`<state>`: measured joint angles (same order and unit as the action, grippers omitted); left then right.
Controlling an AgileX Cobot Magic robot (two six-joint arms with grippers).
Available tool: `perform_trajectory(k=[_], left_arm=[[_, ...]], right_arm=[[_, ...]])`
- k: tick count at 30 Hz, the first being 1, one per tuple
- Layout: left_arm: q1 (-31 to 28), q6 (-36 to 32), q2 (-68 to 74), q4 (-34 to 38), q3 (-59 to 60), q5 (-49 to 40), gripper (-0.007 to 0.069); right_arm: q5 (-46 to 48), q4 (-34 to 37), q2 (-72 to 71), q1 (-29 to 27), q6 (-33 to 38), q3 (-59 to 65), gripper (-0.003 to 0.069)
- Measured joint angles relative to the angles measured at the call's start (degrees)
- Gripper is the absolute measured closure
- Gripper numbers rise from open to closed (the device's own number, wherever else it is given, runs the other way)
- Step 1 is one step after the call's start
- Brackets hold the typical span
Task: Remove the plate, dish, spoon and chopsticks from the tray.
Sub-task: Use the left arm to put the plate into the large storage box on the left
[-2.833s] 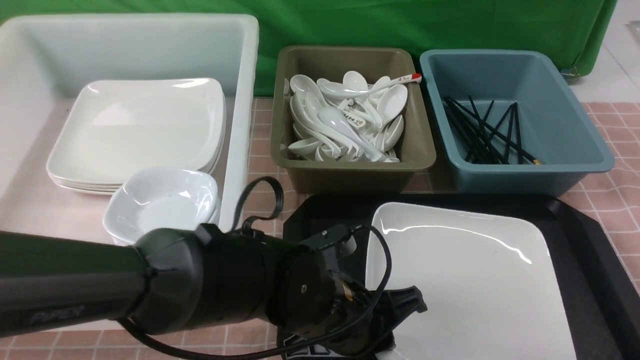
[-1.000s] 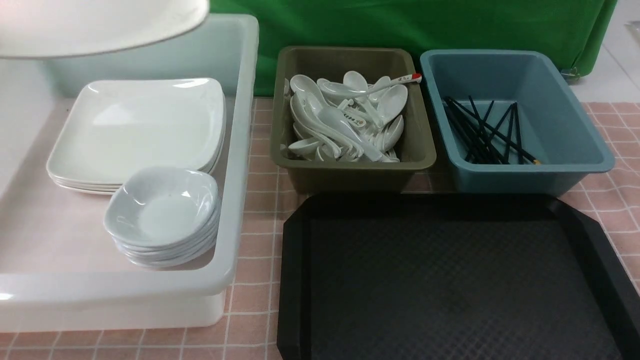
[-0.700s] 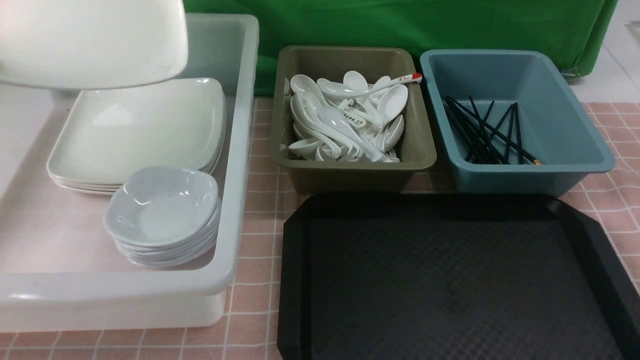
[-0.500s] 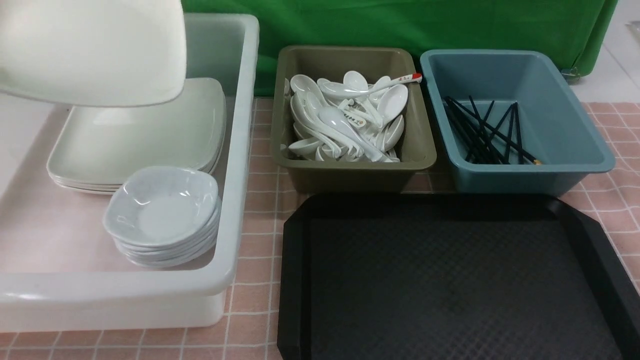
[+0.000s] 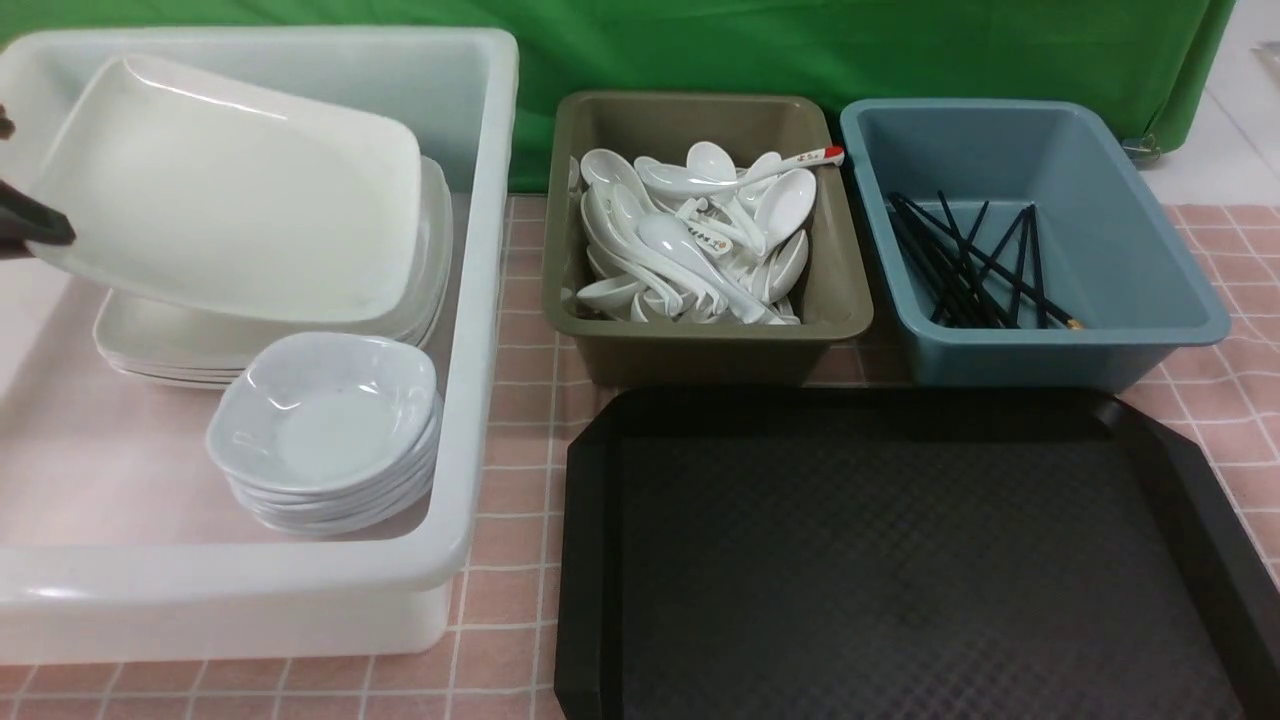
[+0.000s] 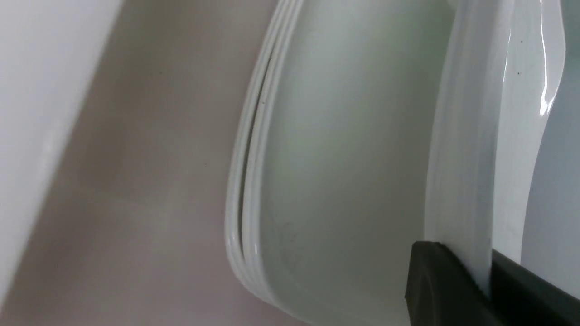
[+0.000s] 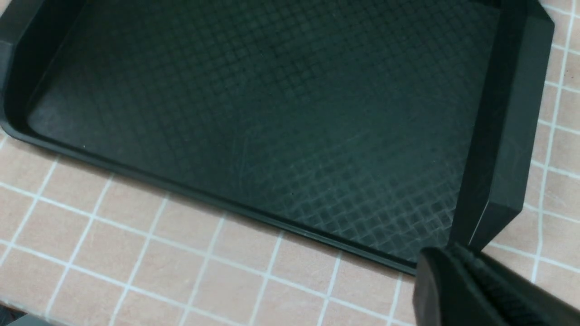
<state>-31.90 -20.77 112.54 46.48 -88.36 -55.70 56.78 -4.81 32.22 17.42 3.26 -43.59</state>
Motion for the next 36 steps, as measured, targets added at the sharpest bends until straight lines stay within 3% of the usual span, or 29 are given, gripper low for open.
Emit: perform_trajectory(k=[22, 33, 36], left_arm=[[5.5, 0.3, 4.1, -1.4, -0.4, 8.7, 0.0554], [5.7, 3.6, 4.9, -8.5, -0.4, 10.6, 0.0261], [5.7, 4.4, 4.9, -8.6, -0.7, 10.2, 0.0235]], right_arm=[[-0.2, 0.1, 0.0, 0.0, -0.1, 0.0, 0.0571], [1.1, 0.1, 0.0, 0.0, -1.1, -2.6, 0.0561], [2.7, 0.1, 0.0, 0.0, -1.2, -4.2, 0.0561]])
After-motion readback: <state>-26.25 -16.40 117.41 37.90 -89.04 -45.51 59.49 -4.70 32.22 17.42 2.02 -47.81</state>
